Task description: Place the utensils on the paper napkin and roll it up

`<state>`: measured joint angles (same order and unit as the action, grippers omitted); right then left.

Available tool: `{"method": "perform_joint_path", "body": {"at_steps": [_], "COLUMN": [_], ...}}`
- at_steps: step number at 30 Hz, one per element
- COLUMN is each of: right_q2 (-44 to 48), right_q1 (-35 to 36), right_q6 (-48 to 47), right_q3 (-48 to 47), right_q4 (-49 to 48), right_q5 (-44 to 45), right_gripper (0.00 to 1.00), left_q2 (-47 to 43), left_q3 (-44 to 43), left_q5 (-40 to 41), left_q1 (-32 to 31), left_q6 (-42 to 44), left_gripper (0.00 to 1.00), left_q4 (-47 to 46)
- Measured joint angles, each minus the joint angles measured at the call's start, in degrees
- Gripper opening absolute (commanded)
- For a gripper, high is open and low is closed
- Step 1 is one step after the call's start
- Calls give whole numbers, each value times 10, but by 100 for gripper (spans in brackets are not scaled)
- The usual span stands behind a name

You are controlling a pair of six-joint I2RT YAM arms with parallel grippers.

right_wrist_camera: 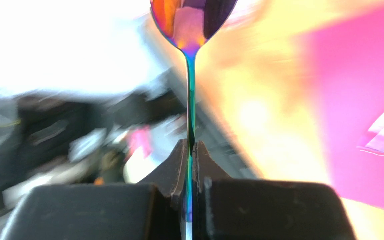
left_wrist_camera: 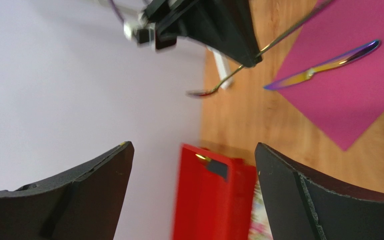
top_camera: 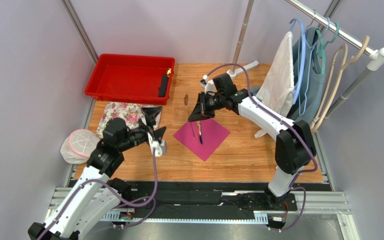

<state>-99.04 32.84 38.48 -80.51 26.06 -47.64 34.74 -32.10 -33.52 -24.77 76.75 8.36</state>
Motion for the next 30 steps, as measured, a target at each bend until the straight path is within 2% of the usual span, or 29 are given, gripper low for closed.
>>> {"method": "perform_joint_path", "body": {"at_steps": [3, 4, 6, 8, 12, 18, 30], "right_q2": [-1, -2, -7, -20, -56, -102, -142], "right_q1": [-10, -10, -7, -3, -1, 0, 0], "right_q6": [-43, -54, -70, -82, -102, -123, -127], "right_q3": [5, 9, 16, 19, 21, 22, 19], "right_q4": [52, 63, 79, 92, 101, 94, 73], "right_q5": [132, 170, 230, 286, 365, 408, 398], "right_gripper": [0, 0, 0, 0, 0, 0, 6], "left_q2": [71, 85, 120, 130, 130, 142, 164], "left_q3": [-108, -131, -180, -196, -196, -194, -192], "left_q5": [48, 55, 64, 64, 69, 87, 84], "left_q1": [0, 1, 2, 2, 2, 2, 2], "left_q6": [-174, -213, -343, -460, -630, -752, -806], "left_gripper": [99, 99, 99, 99, 99, 99, 99], "left_q4": [70, 84, 112, 129, 141, 132, 114]}}
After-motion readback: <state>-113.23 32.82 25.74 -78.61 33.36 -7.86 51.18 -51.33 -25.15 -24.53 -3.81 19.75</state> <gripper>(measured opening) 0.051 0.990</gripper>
